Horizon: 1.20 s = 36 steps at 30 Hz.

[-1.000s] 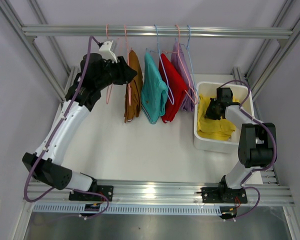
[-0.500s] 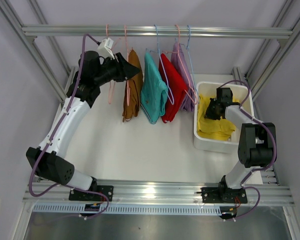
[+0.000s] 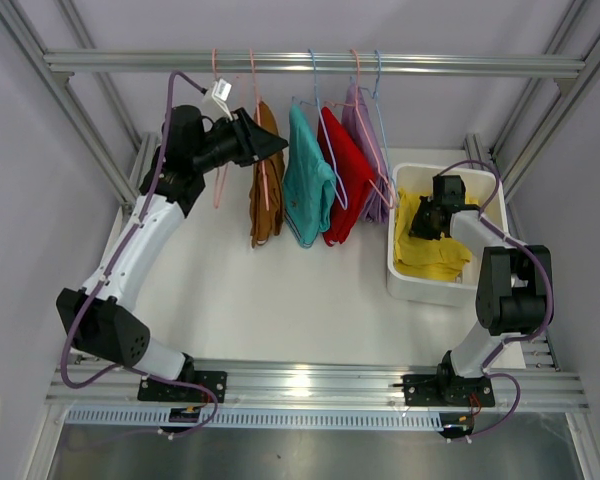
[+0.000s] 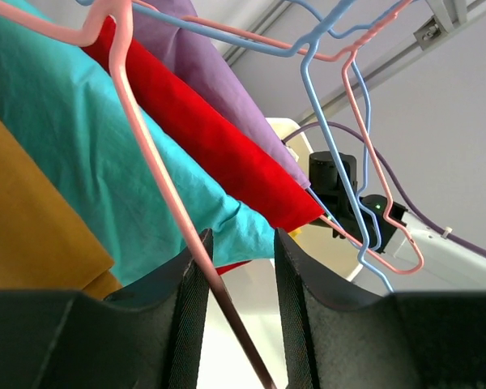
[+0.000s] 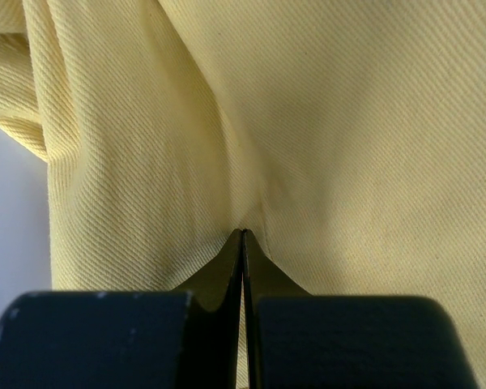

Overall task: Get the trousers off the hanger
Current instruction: Pick up the hanger from the clothesline.

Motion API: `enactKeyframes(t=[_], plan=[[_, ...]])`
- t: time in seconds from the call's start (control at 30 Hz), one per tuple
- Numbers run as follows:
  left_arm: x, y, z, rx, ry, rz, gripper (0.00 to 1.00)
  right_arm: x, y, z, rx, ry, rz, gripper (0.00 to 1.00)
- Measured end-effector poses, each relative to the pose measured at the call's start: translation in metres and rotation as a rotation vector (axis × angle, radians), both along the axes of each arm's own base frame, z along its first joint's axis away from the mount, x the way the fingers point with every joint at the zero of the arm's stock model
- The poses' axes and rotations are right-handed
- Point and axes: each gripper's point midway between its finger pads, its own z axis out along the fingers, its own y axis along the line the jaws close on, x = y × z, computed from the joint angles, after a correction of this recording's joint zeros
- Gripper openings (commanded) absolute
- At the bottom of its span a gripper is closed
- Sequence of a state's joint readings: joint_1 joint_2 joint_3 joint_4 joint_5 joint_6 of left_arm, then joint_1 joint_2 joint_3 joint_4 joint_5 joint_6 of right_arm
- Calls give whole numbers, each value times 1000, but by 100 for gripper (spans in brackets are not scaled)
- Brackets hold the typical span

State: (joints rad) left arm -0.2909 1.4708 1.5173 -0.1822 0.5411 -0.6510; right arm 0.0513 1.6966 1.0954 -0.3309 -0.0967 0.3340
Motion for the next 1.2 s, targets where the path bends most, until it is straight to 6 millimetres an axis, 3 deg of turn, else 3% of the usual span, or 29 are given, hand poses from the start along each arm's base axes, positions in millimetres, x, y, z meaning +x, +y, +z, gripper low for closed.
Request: enactKeyframes(t=[0.2, 0.33, 0.5, 0.6, 1.2], plan=[[3, -4, -4, -21, 18, -13, 32, 0, 0, 0, -2, -1, 6, 0], [2, -4, -7, -39, 51, -10, 18, 0, 0, 0, -1, 0, 7, 0], [6, -2, -14, -56, 77, 0, 11, 0, 0, -1, -1, 1, 7, 0], [6, -1, -16, -89, 95, 18, 1, 0, 1, -2, 1, 2, 9, 0], [-5, 3, 3, -211, 122, 39, 0, 0, 2, -3, 5, 3, 20, 0]])
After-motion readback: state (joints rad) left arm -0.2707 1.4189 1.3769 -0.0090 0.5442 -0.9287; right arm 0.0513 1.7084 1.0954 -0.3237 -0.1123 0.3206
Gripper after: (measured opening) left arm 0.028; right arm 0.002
